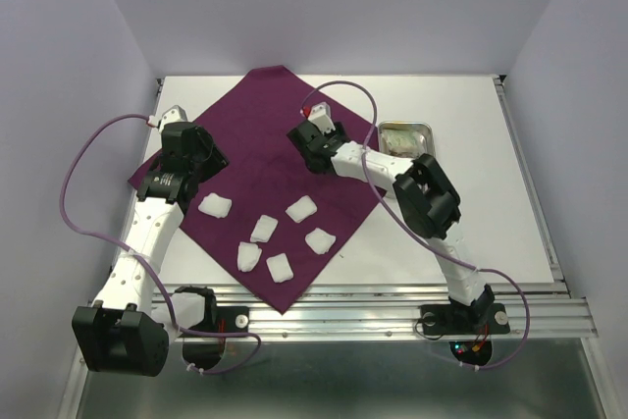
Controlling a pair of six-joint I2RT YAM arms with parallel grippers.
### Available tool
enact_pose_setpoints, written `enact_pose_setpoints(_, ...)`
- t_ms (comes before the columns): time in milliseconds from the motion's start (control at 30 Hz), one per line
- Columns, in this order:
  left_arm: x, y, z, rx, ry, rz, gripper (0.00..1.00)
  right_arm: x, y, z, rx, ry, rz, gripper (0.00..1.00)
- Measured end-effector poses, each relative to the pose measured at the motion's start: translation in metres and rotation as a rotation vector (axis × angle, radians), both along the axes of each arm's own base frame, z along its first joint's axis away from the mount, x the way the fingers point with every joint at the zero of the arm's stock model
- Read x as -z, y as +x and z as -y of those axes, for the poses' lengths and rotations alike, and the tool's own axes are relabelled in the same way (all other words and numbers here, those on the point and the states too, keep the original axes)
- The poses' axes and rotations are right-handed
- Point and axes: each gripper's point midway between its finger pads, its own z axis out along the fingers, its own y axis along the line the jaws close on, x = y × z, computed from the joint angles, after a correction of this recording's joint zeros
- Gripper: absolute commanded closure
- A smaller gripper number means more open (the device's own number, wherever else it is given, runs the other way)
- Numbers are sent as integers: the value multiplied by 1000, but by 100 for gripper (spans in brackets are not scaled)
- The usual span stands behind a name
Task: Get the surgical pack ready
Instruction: Adjust the medical item in the surgical kit, then pick up the medical item from the surgical kit.
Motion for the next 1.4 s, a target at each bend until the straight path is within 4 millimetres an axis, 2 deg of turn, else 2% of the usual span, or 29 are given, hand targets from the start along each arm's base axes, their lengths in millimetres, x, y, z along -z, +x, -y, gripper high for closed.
enact_pose_setpoints(267, 0, 0, 0, 0, 0, 0, 45, 18, -7, 6, 20, -24, -44, 37)
enact_pose_setpoints(400, 0, 0, 0, 0, 0, 0, 45, 30, -11, 8, 25, -31, -76, 37)
enact_pose_setpoints(700, 7, -2, 0, 1, 2, -13, 45, 38, -9, 20, 62, -32, -92, 37)
enact_pose_setpoints(1400, 6, -1, 0, 2, 3, -10, 45, 43, -1, 44, 131, -25, -83, 48)
